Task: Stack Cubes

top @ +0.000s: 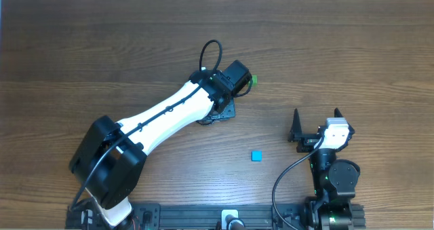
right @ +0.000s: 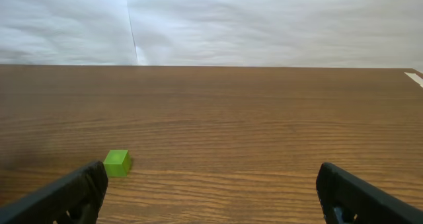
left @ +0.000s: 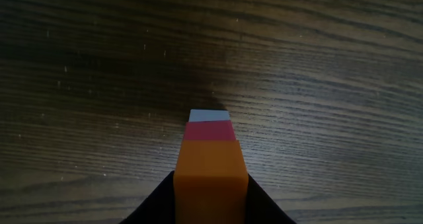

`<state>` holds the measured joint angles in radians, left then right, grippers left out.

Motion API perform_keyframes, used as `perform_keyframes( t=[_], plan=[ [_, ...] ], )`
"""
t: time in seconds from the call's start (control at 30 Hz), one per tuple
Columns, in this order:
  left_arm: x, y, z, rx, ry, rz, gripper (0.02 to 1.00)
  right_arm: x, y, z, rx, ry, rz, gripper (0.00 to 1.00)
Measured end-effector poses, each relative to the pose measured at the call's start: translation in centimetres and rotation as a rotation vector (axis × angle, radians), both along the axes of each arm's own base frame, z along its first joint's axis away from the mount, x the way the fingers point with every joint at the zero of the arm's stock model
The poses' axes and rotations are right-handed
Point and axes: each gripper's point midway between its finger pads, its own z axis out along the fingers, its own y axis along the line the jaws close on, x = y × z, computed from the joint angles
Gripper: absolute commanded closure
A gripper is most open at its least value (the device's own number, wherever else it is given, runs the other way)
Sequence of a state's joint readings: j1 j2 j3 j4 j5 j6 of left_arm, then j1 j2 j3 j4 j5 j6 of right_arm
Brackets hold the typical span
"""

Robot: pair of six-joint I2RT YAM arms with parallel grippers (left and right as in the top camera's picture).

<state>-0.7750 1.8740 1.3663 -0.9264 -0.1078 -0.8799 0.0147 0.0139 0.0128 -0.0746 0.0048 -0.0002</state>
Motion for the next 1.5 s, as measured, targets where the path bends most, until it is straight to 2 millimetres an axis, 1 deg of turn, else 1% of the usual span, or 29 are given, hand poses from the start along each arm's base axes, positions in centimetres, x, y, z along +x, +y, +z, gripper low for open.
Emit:
perform_keyframes(
  t=[0.07, 0.13, 0.2, 0.27, 0.33, 0.4, 0.47, 0.53, 0.6, 0.7, 0.8, 0.83, 0.9, 0.93, 0.97, 1.03, 1.07, 1.13, 1.23, 1.37, 1.5],
  plan=[
    [0.0, 0.0, 0.0, 0.000, 0.002, -0.001, 0.557, 0.0, 0.0, 0.0, 0.000, 0.000, 0.000, 0.007],
    [-0.1, 0.0, 0.0, -0.001, 0.003, -0.004, 0.345, 0.0, 0.0, 0.0, 0.000, 0.000, 0.000, 0.007],
    [-0.1, -0.1, 0.0, -0.003, 0.004, -0.002, 0.246, 0.0, 0.0, 0.0, 0.000, 0.000, 0.000, 0.007],
    [-0.1, -0.1, 0.0, -0.001, 0.003, -0.010, 0.104, 0.0, 0.0, 0.0, 0.000, 0.000, 0.000, 0.007],
    [0.1, -0.2, 0.0, -0.006, -0.002, -0.006, 0.069, 0.0, 0.0, 0.0, 0.000, 0.000, 0.000, 0.007],
    [0.5, -0.4, 0.2, -0.018, -0.023, -0.004, 0.058, 0.0, 0.0, 0.0, 0.000, 0.000, 0.000, 0.009],
    [1.3, -0.6, 0.8, -0.037, -0.060, 0.002, 0.051, 0.0, 0.0, 0.0, 0.000, 0.000, 0.000, 0.009],
    [2.2, -0.4, 2.2, -0.058, -0.108, 0.019, 0.051, 0.0, 0.0, 0.0, -0.001, 0.000, 0.000, 0.007],
    [3.5, 0.5, 4.9, -0.094, -0.182, 0.050, 0.051, 0.0, 0.0, 0.0, 0.000, 0.000, 0.000, 0.007],
    [5.8, 2.8, 10.6, -0.168, -0.339, 0.105, 0.064, 0.0, 0.0, 0.0, 0.000, 0.000, 0.000, 0.007],
    [7.7, 6.1, 17.4, -0.229, -0.542, 0.145, 0.088, 0.0, 0.0, 0.0, 0.000, 0.000, 0.000, 0.007],
    [8.3, 7.3, 20.2, -0.254, -0.641, 0.146, 0.093, 0.0, 0.0, 0.0, 0.000, 0.000, 0.000, 0.009],
    [9.0, 8.5, 23.0, -0.288, -0.763, 0.142, 0.102, 0.0, 0.0, 0.0, 0.000, 0.000, 0.000, 0.009],
    [9.1, 10.7, 25.0, -0.292, -0.866, 0.149, 0.108, 0.0, 0.0, 0.0, -0.001, 0.000, 0.000, 0.007],
    [9.1, 12.0, 26.0, -0.296, -0.930, 0.156, 0.108, 0.0, 0.0, 0.0, 0.000, 0.000, 0.000, 0.009],
    [8.8, 14.0, 27.3, -0.306, -1.044, 0.158, 0.110, 0.0, 0.0, 0.0, -0.001, 0.000, 0.000, 0.007],
    [8.5, 15.0, 27.6, -0.306, -1.089, 0.157, 0.112, 0.0, 0.0, 0.0, 0.000, 0.000, 0.000, 0.009],
    [6.9, 17.8, 27.5, -0.281, -1.169, 0.158, 0.112, 0.0, 0.0, 0.0, 0.000, 0.000, 0.000, 0.009],
    [4.7, 20.8, 26.8, -0.235, -1.247, 0.148, 0.106, 0.0, 0.0, 0.0, 0.000, 0.000, 0.000, 0.009],
    [1.3, 24.2, 24.1, -0.143, -1.292, 0.152, 0.102, 0.0, 0.0, 0.0, 0.000, 0.000, 0.000, 0.007],
    [-1.7, 26.2, 21.1, -0.069, -1.344, 0.159, 0.066, 0.0, 0.0, 0.0, 0.000, 0.000, 0.000, 0.007]
  ],
)
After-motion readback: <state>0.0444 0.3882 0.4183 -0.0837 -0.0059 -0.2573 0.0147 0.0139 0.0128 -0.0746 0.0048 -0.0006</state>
